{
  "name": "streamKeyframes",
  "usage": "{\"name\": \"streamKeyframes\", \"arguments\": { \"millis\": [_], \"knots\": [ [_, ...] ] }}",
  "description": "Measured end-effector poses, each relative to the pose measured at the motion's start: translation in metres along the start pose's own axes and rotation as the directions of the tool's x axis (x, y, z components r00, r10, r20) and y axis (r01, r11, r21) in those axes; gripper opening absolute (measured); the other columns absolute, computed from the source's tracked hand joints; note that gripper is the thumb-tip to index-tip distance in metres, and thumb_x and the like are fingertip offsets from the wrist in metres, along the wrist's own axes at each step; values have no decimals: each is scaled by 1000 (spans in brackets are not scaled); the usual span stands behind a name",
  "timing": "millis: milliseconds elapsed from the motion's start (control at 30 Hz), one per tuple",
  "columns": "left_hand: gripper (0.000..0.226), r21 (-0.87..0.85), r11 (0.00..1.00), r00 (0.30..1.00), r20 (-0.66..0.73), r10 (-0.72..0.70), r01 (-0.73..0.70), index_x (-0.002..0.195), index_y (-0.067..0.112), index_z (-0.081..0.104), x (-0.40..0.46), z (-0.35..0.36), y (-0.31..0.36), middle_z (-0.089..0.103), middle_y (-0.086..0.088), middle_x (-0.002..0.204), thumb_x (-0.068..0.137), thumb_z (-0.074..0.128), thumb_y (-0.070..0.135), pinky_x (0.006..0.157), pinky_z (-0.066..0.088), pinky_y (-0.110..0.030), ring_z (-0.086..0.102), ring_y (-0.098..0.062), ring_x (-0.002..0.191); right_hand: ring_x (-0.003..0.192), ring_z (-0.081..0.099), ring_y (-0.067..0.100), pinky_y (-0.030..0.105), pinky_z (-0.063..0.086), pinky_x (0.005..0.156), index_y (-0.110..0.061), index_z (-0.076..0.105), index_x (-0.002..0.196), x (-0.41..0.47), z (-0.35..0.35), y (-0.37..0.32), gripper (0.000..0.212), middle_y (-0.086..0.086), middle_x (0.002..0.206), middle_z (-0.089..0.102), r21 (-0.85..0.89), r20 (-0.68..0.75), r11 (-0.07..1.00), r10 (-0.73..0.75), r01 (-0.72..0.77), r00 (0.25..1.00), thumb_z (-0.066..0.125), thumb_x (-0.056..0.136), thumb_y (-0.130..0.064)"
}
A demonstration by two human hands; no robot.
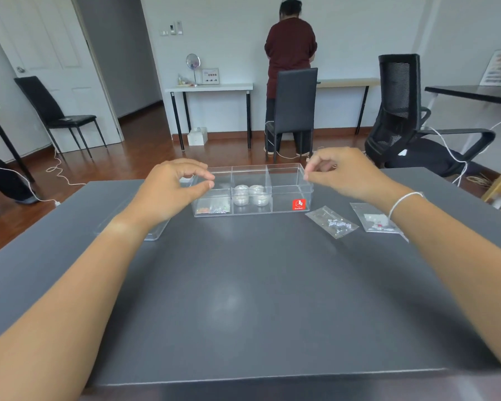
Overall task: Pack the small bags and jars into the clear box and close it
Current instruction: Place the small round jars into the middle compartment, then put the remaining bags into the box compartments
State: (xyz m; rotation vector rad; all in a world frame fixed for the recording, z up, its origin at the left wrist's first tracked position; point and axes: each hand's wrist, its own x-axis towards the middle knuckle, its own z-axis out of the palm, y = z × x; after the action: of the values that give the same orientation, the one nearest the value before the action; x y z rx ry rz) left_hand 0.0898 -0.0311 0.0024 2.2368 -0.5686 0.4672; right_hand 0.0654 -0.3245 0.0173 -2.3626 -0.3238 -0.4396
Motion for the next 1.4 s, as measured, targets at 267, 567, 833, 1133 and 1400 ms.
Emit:
{"name": "streamKeyframes", "arguments": {
  "millis": [267,567,833,1133,1400],
  "knots": [
    [17,-5,983,982,22,186,-185,95,26,70,-8,43,49,64,10,103,80,65,20,77,38,-24,53,-13,99,90,53,12,28,36,78,-34,59,67,-38,-19,47,14,-23,82,58,-68,-69,984,160,-165,985,68,76,-27],
    [20,36,954,911,312,271,-296,100,25,68,-16,106,91,66,8,104,81,63,29,95,42,-34,56,-16,101,116,47,20,44,35,103,-36,58,100,-54,-29,74,21,-7,113,60,-201,35,954,236,-225,971,62,80,-31],
    [36,146,960,871,468,146,-240,111,33,62,-15,137,106,61,13,117,77,62,47,85,35,-23,44,-10,110,121,43,21,41,34,104,-37,50,120,-52,-28,76,43,-2,126,54,-251,127,927,317,-279,940,60,79,-37],
    [29,175,956,889,436,138,-234,110,32,63,-16,138,108,60,10,109,81,58,36,85,40,-28,42,-9,100,97,45,15,27,36,82,-36,50,120,-50,-27,75,50,-3,101,47,-121,134,966,246,-230,960,70,75,-29],
    [28,199,961,897,433,92,-194,103,30,67,-22,133,111,52,12,92,78,59,40,78,40,-26,47,-9,94,71,50,12,17,43,63,-37,56,105,-48,-24,60,38,-6,97,45,80,-22,987,141,-138,990,60,82,-6]
  ]
}}
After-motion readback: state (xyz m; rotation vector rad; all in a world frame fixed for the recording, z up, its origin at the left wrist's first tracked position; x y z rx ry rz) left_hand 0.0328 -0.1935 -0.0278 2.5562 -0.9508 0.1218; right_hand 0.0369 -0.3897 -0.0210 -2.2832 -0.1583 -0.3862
